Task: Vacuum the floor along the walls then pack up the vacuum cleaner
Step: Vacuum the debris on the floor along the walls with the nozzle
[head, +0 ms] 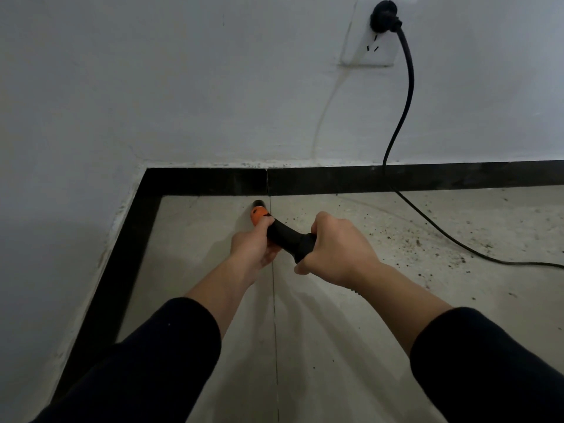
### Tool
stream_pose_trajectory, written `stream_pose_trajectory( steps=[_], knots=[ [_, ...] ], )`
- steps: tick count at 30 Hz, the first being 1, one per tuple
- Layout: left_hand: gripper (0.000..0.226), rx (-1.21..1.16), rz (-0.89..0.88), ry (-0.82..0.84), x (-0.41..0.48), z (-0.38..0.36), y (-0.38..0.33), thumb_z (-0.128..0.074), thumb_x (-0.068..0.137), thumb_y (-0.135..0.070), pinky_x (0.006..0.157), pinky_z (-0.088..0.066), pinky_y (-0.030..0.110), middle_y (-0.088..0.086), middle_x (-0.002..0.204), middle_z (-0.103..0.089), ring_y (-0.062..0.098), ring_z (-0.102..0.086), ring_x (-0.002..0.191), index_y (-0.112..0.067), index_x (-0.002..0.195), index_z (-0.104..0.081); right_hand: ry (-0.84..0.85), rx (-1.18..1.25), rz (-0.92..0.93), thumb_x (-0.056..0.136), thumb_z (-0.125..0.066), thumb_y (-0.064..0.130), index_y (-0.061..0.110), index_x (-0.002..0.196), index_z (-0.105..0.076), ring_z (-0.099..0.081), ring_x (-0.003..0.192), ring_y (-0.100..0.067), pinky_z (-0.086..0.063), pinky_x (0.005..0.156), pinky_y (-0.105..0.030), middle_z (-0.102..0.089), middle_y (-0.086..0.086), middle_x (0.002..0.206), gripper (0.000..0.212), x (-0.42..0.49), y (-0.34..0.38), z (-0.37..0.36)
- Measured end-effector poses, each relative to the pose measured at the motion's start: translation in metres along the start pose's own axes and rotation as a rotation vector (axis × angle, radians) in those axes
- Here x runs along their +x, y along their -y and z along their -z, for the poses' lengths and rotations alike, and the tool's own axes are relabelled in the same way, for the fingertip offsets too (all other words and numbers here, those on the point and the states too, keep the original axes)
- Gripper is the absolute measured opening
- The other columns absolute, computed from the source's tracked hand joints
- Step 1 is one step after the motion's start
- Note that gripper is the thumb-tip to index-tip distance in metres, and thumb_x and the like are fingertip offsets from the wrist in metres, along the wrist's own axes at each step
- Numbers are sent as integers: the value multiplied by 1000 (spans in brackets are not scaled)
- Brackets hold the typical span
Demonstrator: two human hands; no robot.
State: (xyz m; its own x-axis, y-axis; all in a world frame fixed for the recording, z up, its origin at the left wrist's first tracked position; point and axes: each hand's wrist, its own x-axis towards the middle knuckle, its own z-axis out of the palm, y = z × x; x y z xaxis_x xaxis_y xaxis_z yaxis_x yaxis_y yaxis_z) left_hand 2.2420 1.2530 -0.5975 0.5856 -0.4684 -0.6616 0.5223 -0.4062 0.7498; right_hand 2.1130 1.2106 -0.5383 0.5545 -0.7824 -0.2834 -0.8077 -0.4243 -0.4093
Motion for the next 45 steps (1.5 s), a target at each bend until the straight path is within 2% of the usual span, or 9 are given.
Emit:
stream_pose_trajectory(
  steps=[14, 23, 26, 28, 33, 40, 45],
  knots=[
    [39, -34, -20, -92, 22, 32, -4, -66, 89, -38, 50, -48, 20, 11, 103, -70, 14, -68, 74, -7, 112, -63, 0, 33, 36, 68, -81, 31, 19, 103, -45, -60, 76, -19, -58, 70, -39, -56, -1, 89, 51, 15, 28, -23],
    [35, -56, -56, -147, 35, 52, -5, -68, 87, -38, 63, -53, 24, 12, 103, -69, 16, -68, 79, -8, 105, -63, 20, 54, 72, 70, -80, 32, 18, 101, -44, -59, 77, -19, -56, 67, -36, -56, -2, 91, 50, 18, 46, -32],
    [24, -54, -71, -154, 39, 58, -5, -67, 88, -37, 73, -56, 28, 11, 100, -69, 16, -68, 78, -14, 86, -61, 23, 54, 87, 70, -81, 33, 18, 102, -44, -60, 79, -20, -55, 69, -37, -57, -2, 93, 51, 20, 52, -36],
    [23, -52, -81, -161, 41, 61, -5, -67, 89, -36, 79, -56, 31, 10, 99, -69, 17, -68, 80, -16, 81, -58, 24, 51, 91, 71, -81, 33, 18, 102, -44, -60, 79, -20, -56, 69, -37, -57, -2, 93, 51, 21, 54, -39],
    [21, -84, -96, -170, 43, 68, -4, -67, 88, -34, 86, -57, 36, 11, 99, -69, 20, -68, 84, -15, 81, -60, 33, 44, 98, 72, -79, 31, 19, 103, -43, -60, 78, -20, -56, 69, -37, -57, -3, 94, 49, 22, 61, -43],
    [21, -132, -101, -250, 45, 82, -9, -68, 88, -31, 80, -57, 33, 9, 91, -68, 19, -68, 80, -15, 78, -59, 40, 53, 138, 72, -78, 30, 17, 104, -43, -60, 78, -21, -55, 66, -36, -58, -3, 94, 49, 25, 75, -50],
    [20, -129, -112, -280, 44, 94, -8, -67, 88, -32, 82, -58, 34, 8, 89, -68, 20, -68, 84, -14, 83, -61, 48, 59, 165, 73, -77, 30, 17, 105, -43, -60, 79, -21, -54, 67, -35, -59, -3, 94, 48, 27, 85, -57]
  ],
)
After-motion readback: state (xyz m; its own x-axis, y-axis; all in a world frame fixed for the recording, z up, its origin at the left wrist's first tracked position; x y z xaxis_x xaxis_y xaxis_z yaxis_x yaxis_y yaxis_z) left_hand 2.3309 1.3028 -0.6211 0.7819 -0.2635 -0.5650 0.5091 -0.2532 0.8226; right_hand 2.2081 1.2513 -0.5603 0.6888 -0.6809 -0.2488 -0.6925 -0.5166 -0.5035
